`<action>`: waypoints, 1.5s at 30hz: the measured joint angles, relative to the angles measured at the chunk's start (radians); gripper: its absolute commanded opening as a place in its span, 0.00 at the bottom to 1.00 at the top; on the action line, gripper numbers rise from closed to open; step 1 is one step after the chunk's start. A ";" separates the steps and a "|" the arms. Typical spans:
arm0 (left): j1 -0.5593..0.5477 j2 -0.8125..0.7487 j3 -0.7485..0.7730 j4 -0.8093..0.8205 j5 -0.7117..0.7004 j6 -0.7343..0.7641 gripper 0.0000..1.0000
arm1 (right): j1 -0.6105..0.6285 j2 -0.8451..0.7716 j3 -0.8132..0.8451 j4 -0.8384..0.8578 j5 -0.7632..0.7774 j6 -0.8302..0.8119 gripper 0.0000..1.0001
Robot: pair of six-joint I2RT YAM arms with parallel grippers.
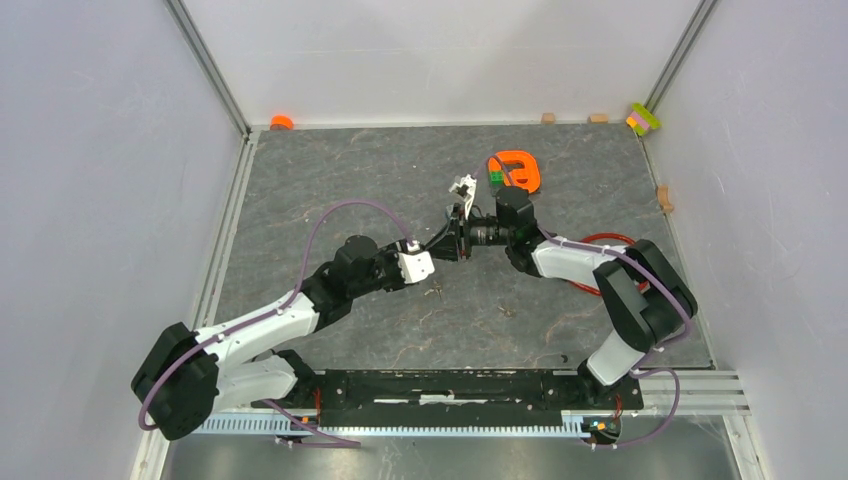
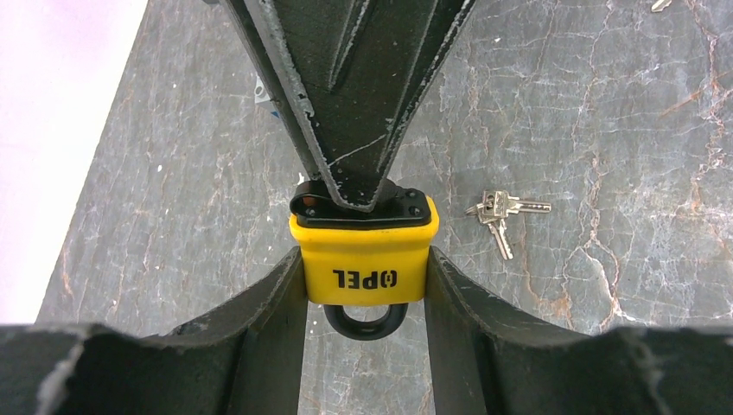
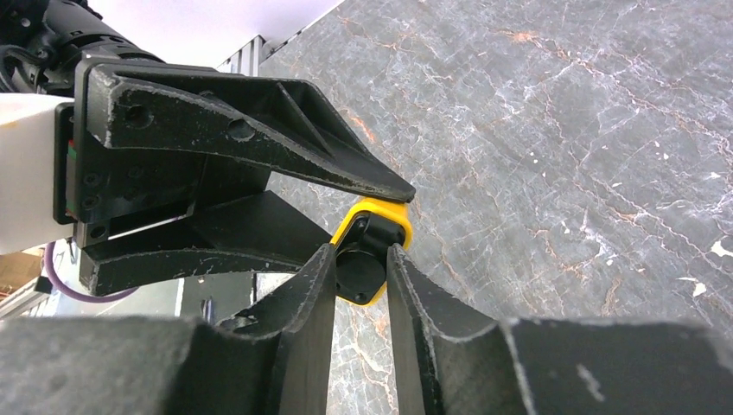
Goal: Unlock with the key
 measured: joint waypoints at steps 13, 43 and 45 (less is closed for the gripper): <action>0.001 0.003 -0.008 -0.026 -0.010 0.010 0.02 | 0.006 0.037 0.017 0.037 -0.018 0.016 0.00; -0.006 0.013 -0.021 -0.018 0.019 0.020 0.02 | -0.008 -0.011 0.050 -0.195 0.036 -0.184 0.52; -0.006 0.013 -0.021 -0.018 0.022 0.020 0.02 | -0.001 0.000 0.056 -0.199 0.035 -0.184 0.52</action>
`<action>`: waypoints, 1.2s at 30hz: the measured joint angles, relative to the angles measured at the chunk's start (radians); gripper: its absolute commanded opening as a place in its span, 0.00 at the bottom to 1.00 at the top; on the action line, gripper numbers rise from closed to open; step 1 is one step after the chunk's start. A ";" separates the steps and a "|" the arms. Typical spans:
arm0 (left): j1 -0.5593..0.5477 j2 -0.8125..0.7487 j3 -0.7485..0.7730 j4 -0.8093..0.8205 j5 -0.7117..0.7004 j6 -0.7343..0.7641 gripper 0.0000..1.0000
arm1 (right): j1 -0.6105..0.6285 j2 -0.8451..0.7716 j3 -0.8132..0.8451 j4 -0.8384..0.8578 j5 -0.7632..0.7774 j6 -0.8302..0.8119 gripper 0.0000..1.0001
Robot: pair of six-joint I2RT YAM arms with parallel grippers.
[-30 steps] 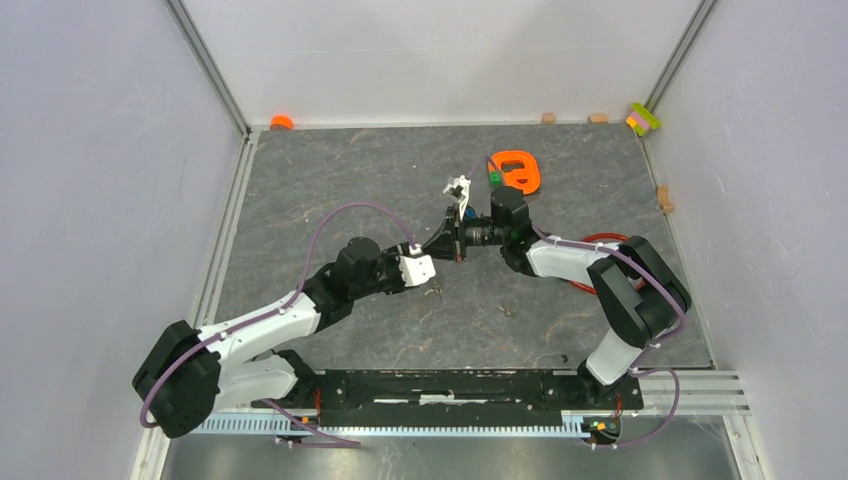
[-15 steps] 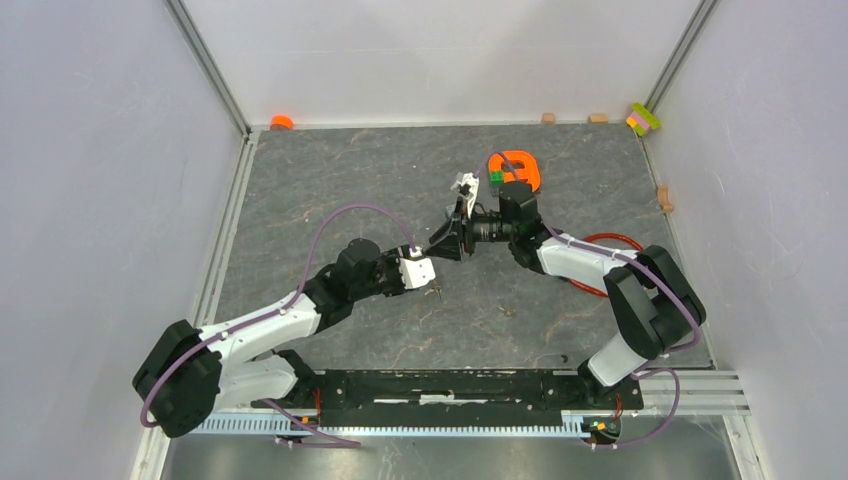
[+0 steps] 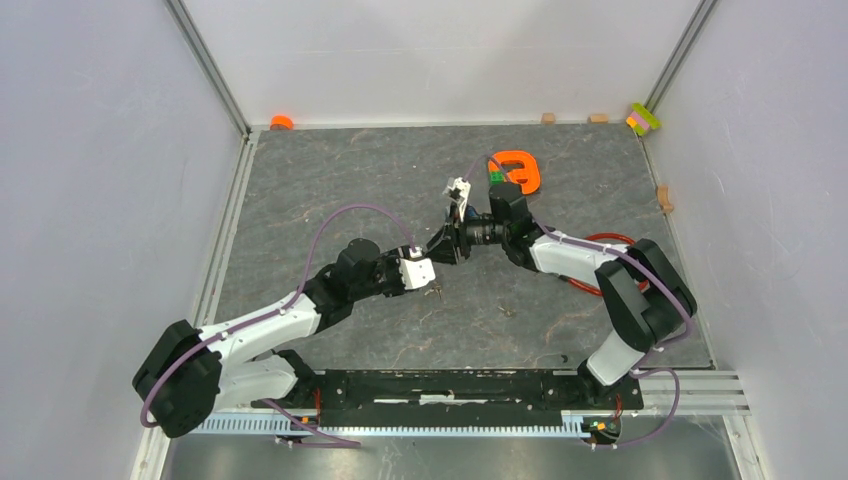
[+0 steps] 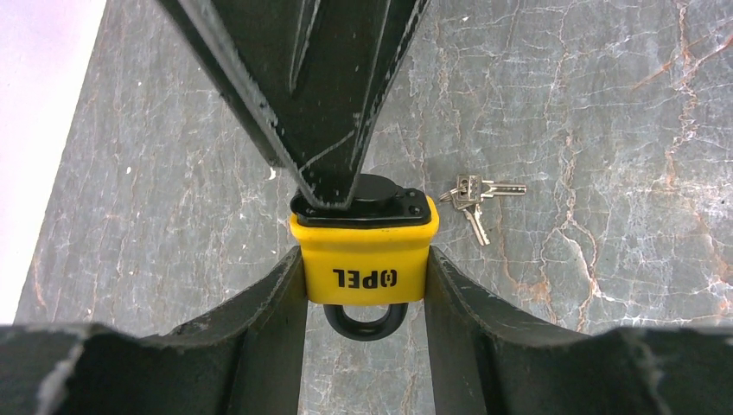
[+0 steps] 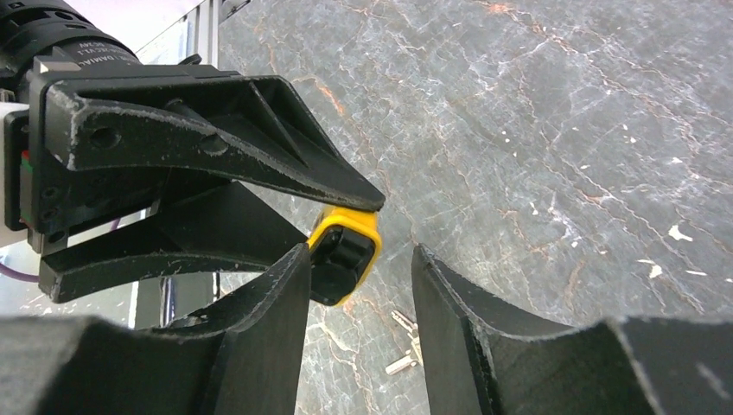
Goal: Unlock with the key
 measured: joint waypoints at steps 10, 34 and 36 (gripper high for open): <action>0.000 0.000 0.000 -0.001 0.013 0.000 0.02 | 0.032 0.032 0.023 -0.005 -0.022 0.000 0.31; 0.000 -0.004 -0.007 0.035 -0.018 0.000 0.02 | 0.027 0.032 0.005 -0.021 -0.045 -0.032 0.33; -0.001 -0.004 -0.010 0.034 -0.027 0.000 0.02 | 0.027 0.032 0.004 -0.018 -0.046 -0.024 0.23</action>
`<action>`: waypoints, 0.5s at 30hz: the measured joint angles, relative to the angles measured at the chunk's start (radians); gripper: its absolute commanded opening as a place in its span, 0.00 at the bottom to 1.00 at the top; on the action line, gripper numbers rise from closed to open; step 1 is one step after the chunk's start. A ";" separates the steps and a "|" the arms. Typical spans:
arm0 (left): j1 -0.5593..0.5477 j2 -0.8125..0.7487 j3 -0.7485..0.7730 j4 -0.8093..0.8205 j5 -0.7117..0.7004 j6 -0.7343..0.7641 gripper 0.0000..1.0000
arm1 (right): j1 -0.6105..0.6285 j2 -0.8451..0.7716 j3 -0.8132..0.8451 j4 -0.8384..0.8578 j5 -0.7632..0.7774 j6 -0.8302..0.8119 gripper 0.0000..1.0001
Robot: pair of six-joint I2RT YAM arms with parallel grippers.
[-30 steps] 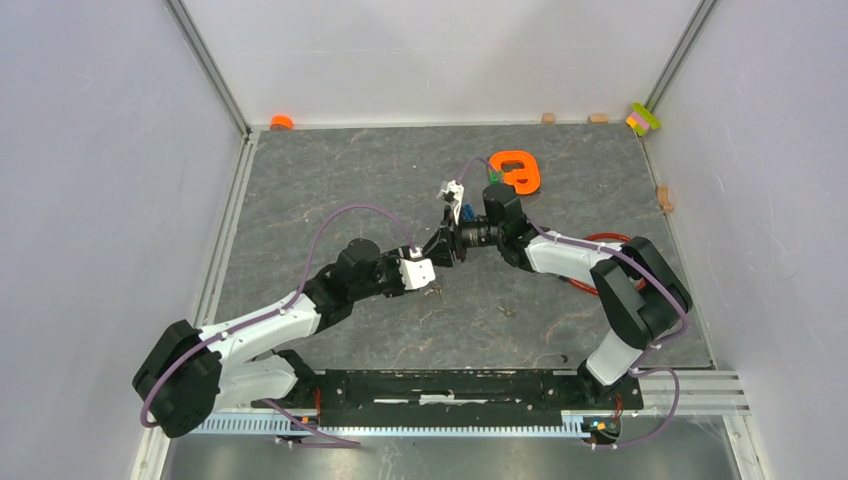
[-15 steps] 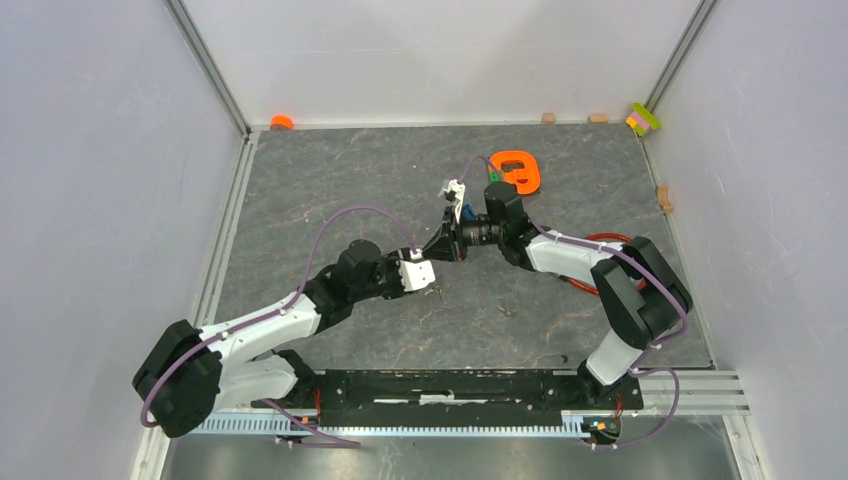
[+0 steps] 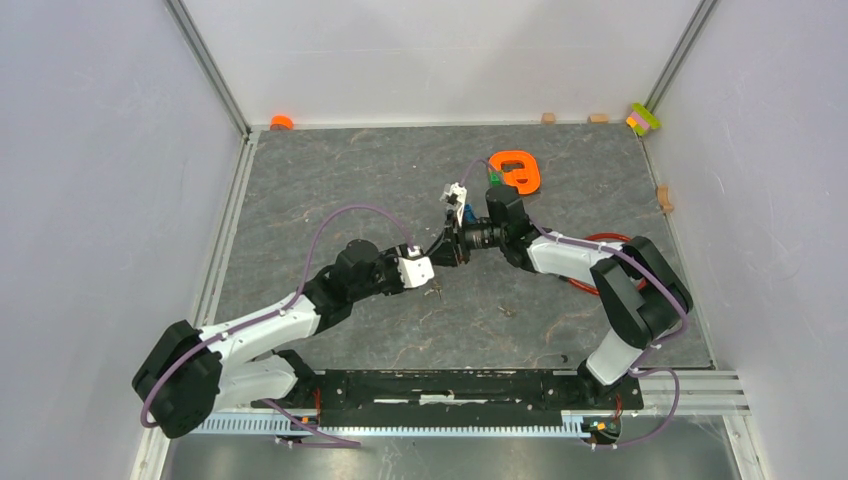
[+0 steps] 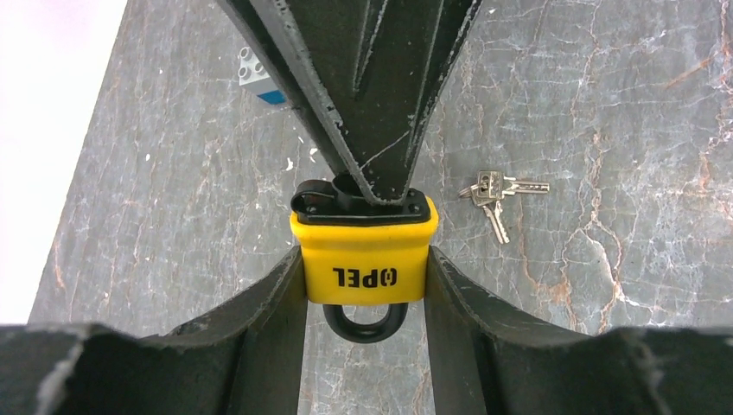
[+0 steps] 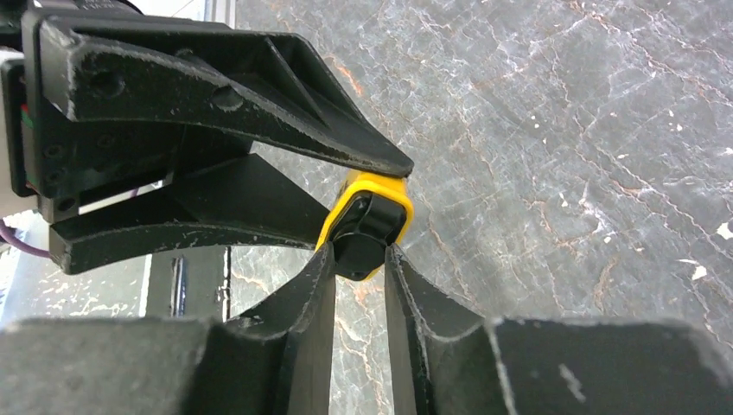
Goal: Unlock with the key
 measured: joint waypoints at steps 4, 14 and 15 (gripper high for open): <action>0.004 0.000 -0.008 -0.011 -0.015 0.000 0.02 | -0.011 0.000 -0.002 0.005 -0.011 0.008 0.02; 0.002 0.003 -0.009 -0.014 -0.013 -0.001 0.02 | -0.011 0.000 -0.003 0.010 -0.007 0.012 0.33; 0.003 0.003 -0.009 -0.015 -0.013 -0.002 0.02 | -0.011 0.000 -0.003 0.008 -0.007 0.004 0.37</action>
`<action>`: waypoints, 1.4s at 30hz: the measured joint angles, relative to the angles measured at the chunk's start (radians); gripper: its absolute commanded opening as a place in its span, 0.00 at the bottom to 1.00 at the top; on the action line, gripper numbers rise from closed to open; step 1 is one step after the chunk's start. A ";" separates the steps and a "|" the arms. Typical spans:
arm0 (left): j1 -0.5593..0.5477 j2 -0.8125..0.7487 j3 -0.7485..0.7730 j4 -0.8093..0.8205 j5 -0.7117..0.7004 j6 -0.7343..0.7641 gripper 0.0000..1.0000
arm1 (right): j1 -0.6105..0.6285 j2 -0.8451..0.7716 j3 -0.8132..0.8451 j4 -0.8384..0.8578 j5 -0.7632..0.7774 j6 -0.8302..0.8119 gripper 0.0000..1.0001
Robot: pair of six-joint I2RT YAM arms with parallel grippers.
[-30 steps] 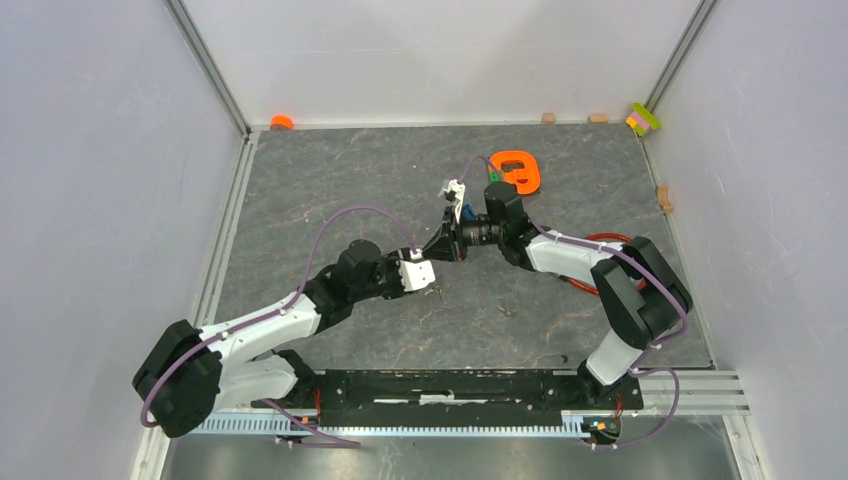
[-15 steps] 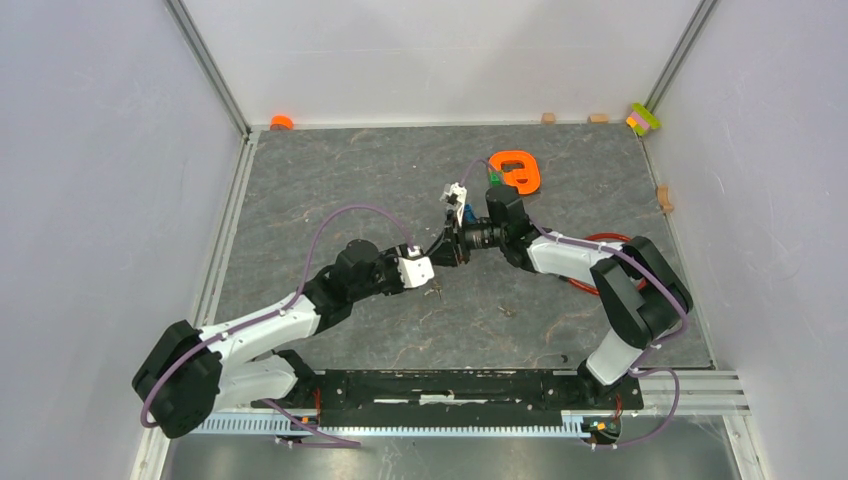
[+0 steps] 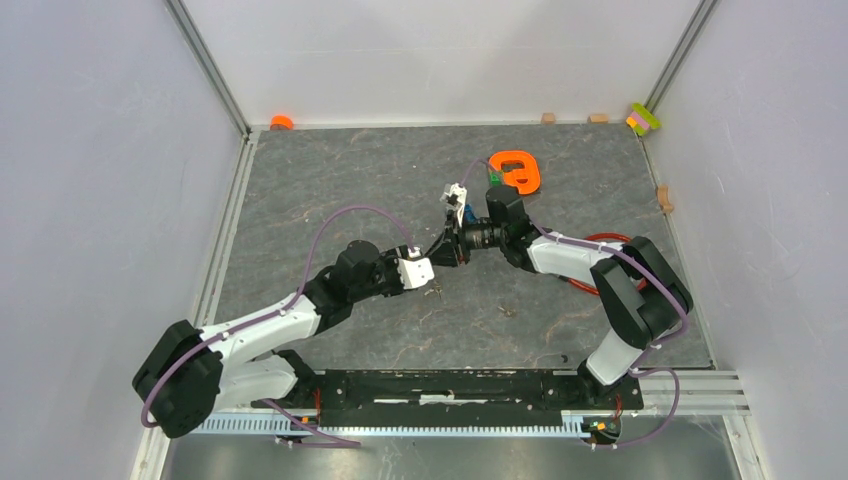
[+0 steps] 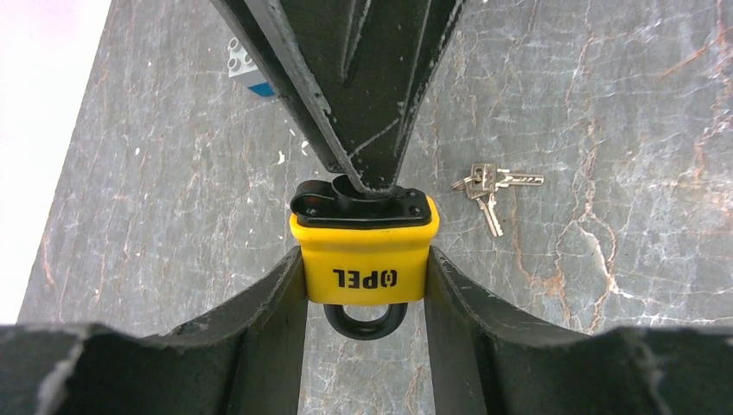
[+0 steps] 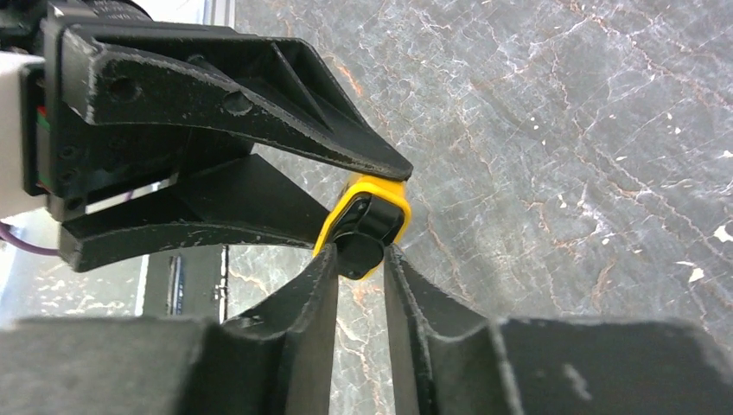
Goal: Unlock with the key
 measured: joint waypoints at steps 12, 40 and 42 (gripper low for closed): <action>0.153 0.056 0.111 -0.122 0.316 -0.154 0.02 | 0.007 -0.119 0.000 -0.229 0.066 -0.357 0.50; 0.218 0.233 0.273 -0.341 0.583 -0.324 0.02 | 0.191 -0.346 -0.088 -0.354 0.452 -0.738 0.45; 0.218 0.235 0.273 -0.337 0.583 -0.328 0.02 | 0.198 -0.346 -0.089 -0.348 0.462 -0.731 0.45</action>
